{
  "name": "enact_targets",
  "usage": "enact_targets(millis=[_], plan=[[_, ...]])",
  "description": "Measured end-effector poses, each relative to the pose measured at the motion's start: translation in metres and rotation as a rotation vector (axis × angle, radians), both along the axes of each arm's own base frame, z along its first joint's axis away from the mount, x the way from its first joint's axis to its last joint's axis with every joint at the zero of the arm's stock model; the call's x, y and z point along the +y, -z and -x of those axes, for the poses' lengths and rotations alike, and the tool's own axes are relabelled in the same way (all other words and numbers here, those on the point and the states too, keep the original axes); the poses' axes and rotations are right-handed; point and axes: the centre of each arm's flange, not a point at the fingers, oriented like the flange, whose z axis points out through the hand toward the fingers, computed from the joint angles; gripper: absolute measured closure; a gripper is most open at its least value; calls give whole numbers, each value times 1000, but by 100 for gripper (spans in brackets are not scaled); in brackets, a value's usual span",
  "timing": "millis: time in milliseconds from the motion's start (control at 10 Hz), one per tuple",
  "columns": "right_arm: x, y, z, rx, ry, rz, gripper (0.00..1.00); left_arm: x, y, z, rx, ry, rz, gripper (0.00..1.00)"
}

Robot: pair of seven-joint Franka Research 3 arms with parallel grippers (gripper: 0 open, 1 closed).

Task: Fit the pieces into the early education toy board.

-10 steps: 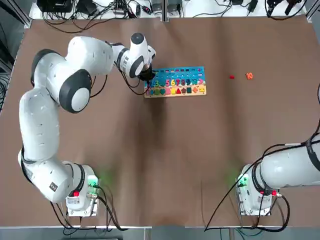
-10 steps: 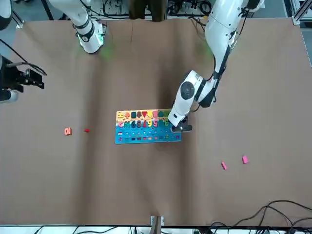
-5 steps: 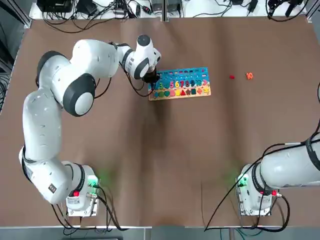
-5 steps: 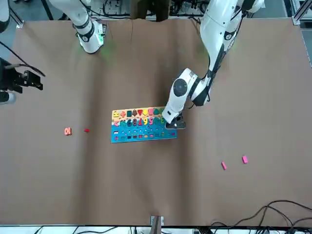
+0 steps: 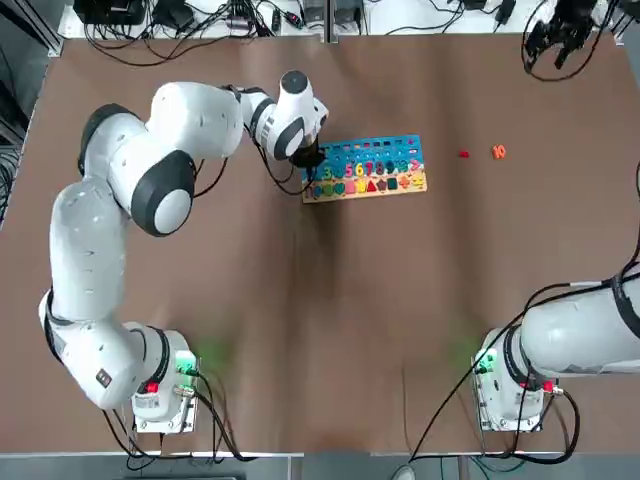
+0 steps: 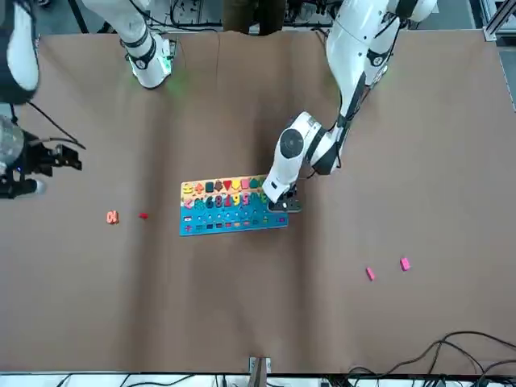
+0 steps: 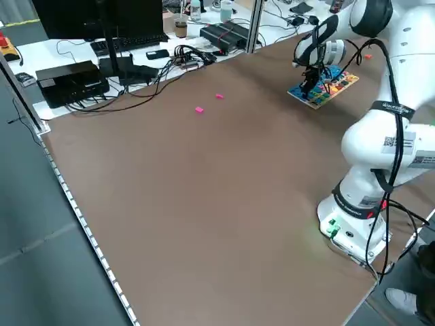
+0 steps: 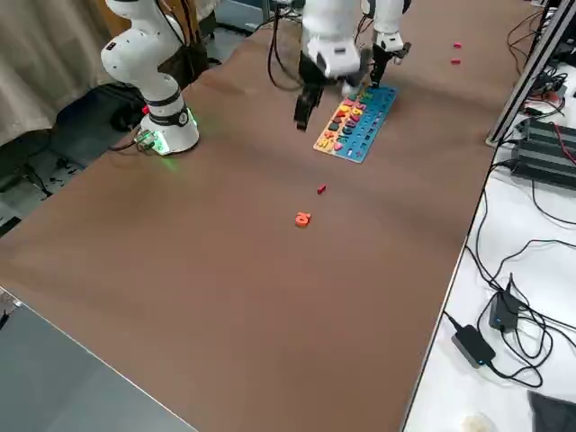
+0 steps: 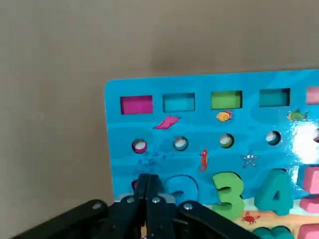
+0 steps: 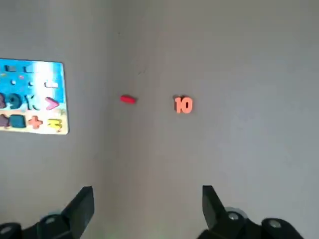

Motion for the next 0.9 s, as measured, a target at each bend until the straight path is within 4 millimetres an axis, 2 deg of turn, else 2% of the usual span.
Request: enact_targets(millis=[200, 400, 600, 800, 900], plan=[[0, 38, 1, -60, -3, 5, 4, -11, 0, 3, 11, 0, -8, 96], [6, 81, 17, -123, -15, 10, 4, -16, -1, 2, 24, -4, -18, 96], [8, 111, 34, -125, -60, 6, 6, -15, -11, -2, 43, -10, -37, 96], [5, 140, 41, -141, -70, 9, 8, -2, -59, -20, 38, -39, -41, 93], [4, 162, 44, -140, -71, 11, 8, 13, -87, -32, 31, -65, -39, 92]])
